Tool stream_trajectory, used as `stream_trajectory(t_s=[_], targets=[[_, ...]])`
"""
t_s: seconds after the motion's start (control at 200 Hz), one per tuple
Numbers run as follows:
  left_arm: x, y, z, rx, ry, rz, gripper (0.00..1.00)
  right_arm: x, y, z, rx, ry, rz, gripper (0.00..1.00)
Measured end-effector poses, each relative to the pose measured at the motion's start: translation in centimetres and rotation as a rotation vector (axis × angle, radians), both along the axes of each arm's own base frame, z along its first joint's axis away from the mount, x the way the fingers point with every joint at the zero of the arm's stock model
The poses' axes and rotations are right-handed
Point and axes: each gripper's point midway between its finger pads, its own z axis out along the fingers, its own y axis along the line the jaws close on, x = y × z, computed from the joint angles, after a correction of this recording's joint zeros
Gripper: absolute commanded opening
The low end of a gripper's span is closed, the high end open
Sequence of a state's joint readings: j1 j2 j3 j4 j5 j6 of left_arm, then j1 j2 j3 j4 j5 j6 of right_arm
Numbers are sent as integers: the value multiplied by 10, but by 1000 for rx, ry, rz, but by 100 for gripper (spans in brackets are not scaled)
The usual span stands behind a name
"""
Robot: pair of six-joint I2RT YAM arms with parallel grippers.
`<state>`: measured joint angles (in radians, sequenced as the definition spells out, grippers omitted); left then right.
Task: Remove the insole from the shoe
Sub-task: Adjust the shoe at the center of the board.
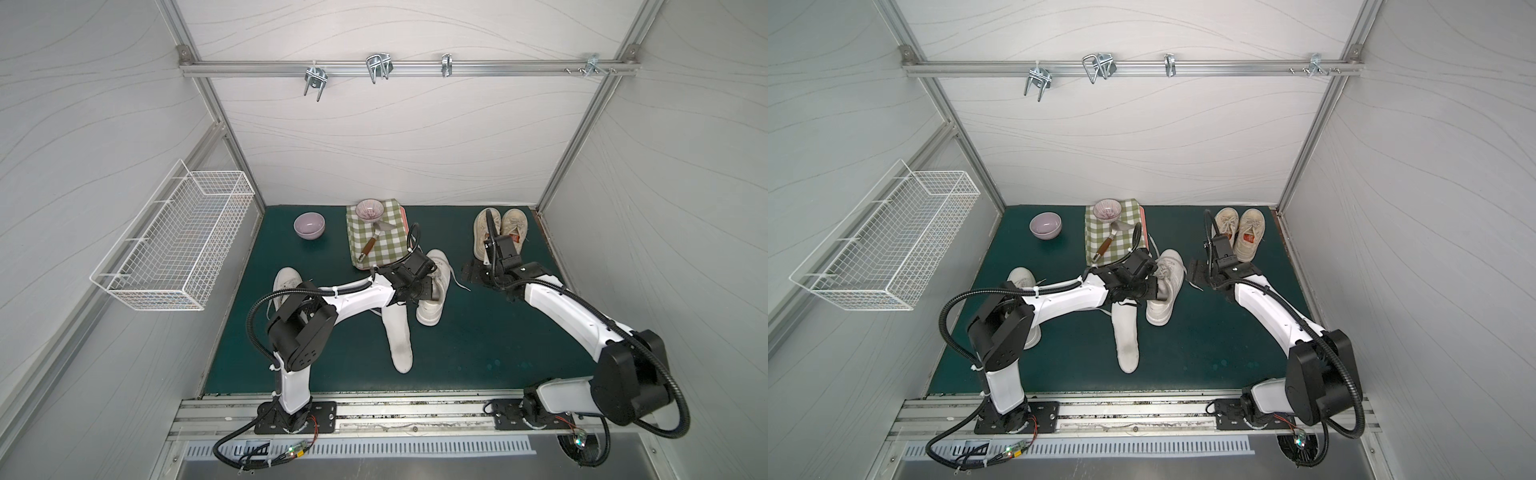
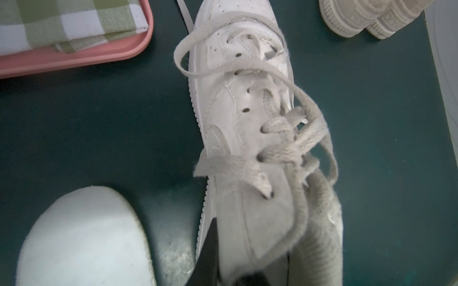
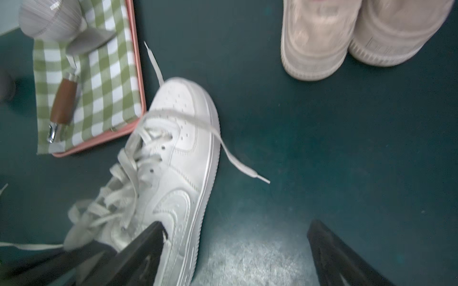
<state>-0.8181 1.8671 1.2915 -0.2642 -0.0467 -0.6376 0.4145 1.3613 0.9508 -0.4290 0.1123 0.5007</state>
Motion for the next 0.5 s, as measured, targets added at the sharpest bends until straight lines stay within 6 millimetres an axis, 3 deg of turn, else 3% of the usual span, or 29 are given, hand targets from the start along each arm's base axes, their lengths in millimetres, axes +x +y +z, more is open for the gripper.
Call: stream_trajectory(t_s=[0.08,0.185,0.355,0.495], targets=[[-4,-4,0,-25,24,1,33,-10,6,-12,11,28,34,90],[-11,-13,1,-63,41,-18,42,-19,17,-16,35,32,85,88],[-30,-23,7,-121,57,-78,48,-24,41,-7,68,-13,176,81],[-41,-17,13,-139,41,-102,53,-27,56,-1,87,-40,232,73]])
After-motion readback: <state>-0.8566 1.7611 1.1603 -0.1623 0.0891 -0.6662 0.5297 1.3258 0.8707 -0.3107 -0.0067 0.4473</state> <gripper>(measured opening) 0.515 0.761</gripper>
